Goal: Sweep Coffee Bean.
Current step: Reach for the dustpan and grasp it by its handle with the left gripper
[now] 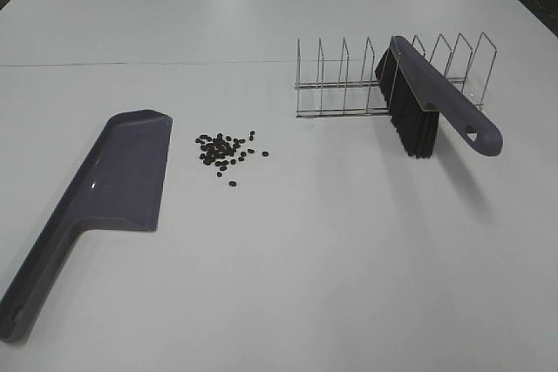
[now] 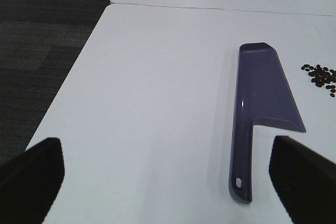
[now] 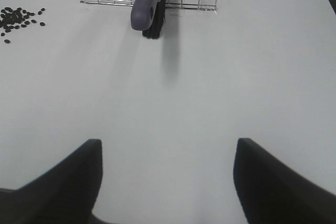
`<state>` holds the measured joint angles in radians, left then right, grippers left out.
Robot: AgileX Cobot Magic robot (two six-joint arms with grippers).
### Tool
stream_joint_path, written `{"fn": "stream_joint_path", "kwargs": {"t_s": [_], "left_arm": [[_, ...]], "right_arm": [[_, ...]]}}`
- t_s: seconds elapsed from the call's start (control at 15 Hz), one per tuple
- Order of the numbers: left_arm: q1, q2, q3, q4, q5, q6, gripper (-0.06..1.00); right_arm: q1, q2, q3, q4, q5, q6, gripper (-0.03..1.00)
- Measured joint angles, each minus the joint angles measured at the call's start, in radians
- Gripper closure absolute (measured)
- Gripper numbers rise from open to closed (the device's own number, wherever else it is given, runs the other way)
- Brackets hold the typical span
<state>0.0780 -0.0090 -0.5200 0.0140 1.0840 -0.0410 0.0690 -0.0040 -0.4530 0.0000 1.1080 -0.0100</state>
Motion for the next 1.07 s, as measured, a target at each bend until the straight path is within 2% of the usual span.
{"fn": "stream_joint_path", "kwargs": {"t_s": [0.73,0.87,1.07], "left_arm": [[0.000,0.004,-0.001,0.001,0.000,-0.001,-0.05],[0.000,0.084,-0.044,0.001,0.022,-0.001,-0.05],[0.000,0.279,-0.157,0.001,0.110,-0.014,-0.05]], "right_arm": [[0.000,0.000,0.000,0.000,0.000,0.000,0.35],[0.000,0.000,0.000,0.000,0.000,0.000,0.35],[0.000,0.000,0.000,0.000,0.000,0.000,0.35]]}}
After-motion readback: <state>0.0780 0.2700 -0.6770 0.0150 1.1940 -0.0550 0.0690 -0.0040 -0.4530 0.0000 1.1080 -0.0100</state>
